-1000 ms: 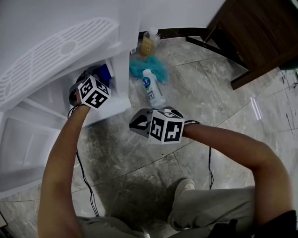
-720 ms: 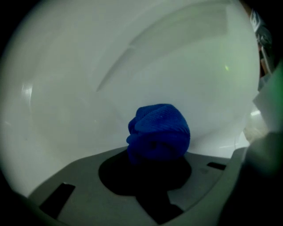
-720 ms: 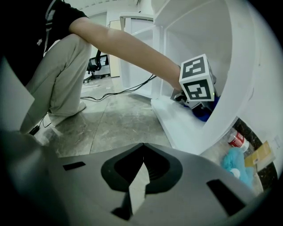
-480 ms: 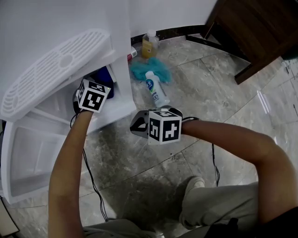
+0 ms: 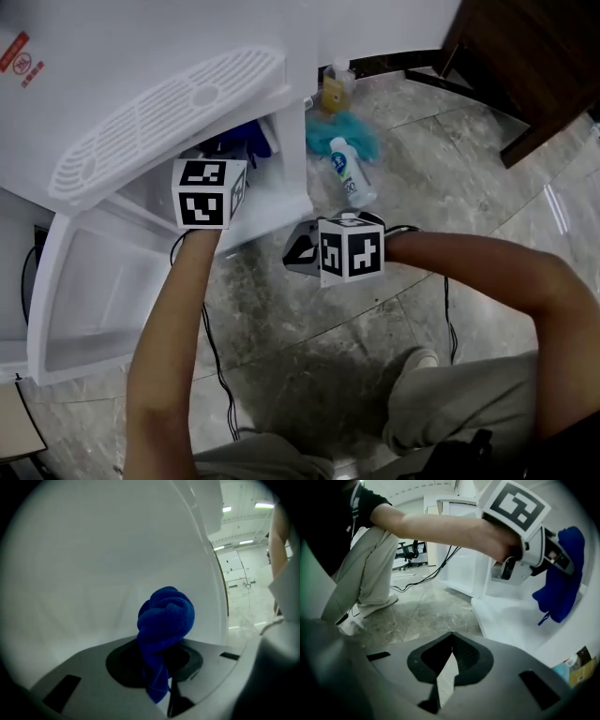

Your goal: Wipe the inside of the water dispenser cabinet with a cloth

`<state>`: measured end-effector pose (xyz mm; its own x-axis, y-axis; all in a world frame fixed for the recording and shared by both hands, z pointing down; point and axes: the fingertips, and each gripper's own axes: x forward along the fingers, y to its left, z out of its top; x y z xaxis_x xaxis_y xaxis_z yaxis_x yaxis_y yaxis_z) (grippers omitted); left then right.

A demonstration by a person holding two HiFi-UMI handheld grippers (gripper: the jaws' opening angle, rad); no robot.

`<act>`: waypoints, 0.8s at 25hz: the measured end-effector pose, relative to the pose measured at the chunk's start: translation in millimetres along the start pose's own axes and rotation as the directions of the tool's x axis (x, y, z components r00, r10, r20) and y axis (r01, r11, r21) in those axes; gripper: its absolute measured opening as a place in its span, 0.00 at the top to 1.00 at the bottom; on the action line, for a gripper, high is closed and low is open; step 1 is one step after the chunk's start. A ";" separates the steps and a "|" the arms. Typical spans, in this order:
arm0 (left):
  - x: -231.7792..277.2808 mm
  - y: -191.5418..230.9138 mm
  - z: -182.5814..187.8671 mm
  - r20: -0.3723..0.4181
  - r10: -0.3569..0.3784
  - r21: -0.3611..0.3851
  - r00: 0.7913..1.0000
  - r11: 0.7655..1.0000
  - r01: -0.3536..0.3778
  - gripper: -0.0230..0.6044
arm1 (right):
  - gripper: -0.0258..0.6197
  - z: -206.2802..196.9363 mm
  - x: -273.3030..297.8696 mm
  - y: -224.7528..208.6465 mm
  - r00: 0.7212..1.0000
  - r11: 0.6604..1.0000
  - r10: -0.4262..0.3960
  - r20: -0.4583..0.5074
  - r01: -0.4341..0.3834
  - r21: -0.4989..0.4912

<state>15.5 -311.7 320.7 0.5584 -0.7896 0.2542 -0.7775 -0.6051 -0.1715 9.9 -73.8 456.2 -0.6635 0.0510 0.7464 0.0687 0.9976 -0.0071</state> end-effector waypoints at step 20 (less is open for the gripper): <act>5.5 22.1 72.3 0.270 0.194 -0.120 0.943 0.979 -0.167 0.84 | 0.96 -3.4 -1.3 3.4 0.999 0.998 -0.019 -0.027 0.017 -0.064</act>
<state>22.3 -336.8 249.6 0.4537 -0.8897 -0.0505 -0.8890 -0.4479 -0.0957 13.5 -70.6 457.4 -0.6440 0.0308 0.7644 0.1052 0.9933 0.0486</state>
